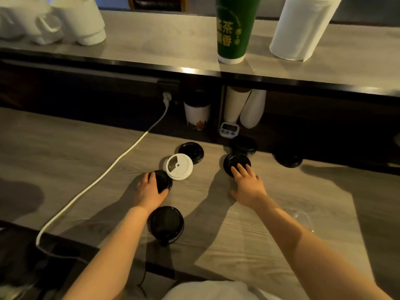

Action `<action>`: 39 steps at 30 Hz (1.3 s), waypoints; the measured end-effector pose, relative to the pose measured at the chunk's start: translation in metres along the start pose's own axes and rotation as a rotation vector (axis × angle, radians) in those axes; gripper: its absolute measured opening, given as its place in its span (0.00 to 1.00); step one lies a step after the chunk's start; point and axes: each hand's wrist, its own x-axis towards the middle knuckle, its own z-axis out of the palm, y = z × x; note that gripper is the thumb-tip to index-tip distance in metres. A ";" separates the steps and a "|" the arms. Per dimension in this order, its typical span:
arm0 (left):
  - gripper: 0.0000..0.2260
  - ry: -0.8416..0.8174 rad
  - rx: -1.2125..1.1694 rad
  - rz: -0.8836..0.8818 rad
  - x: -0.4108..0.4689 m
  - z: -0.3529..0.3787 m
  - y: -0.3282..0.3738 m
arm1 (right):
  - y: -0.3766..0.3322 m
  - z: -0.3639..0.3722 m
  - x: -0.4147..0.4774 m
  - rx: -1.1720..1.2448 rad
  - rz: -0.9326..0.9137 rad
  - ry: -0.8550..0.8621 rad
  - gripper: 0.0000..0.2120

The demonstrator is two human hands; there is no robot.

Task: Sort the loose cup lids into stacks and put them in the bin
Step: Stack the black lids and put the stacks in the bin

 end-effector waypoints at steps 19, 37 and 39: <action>0.38 0.078 -0.405 -0.063 -0.040 -0.010 0.021 | -0.007 0.027 -0.006 0.067 -0.012 0.209 0.23; 0.11 -0.175 -1.615 -0.263 -0.062 -0.011 0.085 | -0.054 0.000 -0.042 0.733 -0.510 0.178 0.39; 0.12 -0.235 -1.631 -0.230 -0.063 -0.014 0.083 | -0.056 -0.002 -0.042 0.669 -0.540 0.196 0.40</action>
